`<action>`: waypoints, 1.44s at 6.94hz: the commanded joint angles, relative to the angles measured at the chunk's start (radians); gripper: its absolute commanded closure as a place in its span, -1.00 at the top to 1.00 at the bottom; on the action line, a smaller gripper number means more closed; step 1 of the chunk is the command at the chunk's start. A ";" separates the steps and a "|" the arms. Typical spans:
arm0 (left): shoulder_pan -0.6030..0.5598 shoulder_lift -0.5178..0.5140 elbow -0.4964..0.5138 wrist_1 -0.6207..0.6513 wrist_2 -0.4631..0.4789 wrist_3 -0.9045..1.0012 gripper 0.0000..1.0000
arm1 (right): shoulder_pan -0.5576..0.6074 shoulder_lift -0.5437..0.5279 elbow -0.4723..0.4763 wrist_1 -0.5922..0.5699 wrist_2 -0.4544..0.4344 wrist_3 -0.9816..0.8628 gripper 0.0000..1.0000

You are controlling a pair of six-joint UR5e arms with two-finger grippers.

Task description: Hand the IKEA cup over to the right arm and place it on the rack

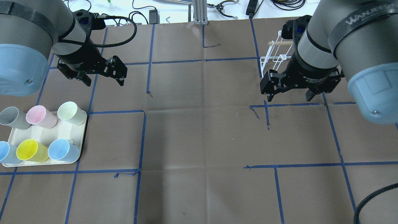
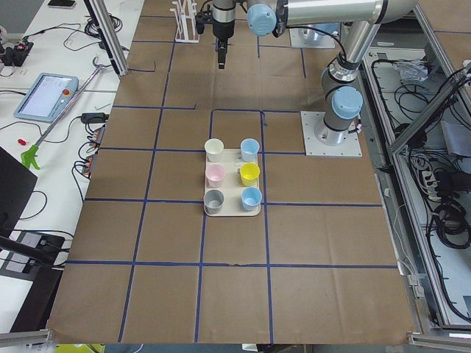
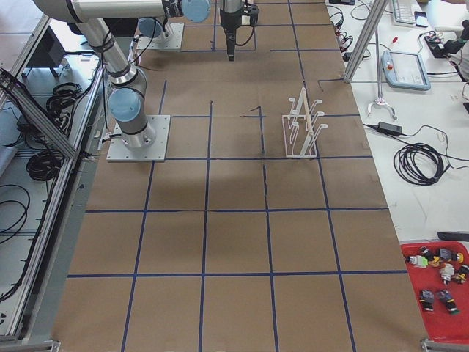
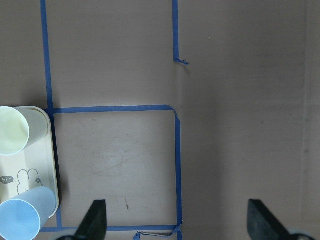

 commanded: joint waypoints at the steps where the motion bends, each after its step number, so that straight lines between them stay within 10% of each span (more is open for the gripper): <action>1: 0.000 0.002 -0.002 -0.002 0.000 0.000 1.00 | 0.000 0.000 -0.001 -0.001 -0.001 0.001 1.00; 10: 0.100 0.015 -0.004 -0.003 -0.003 0.111 0.99 | 0.000 0.002 0.010 0.001 -0.001 0.001 1.00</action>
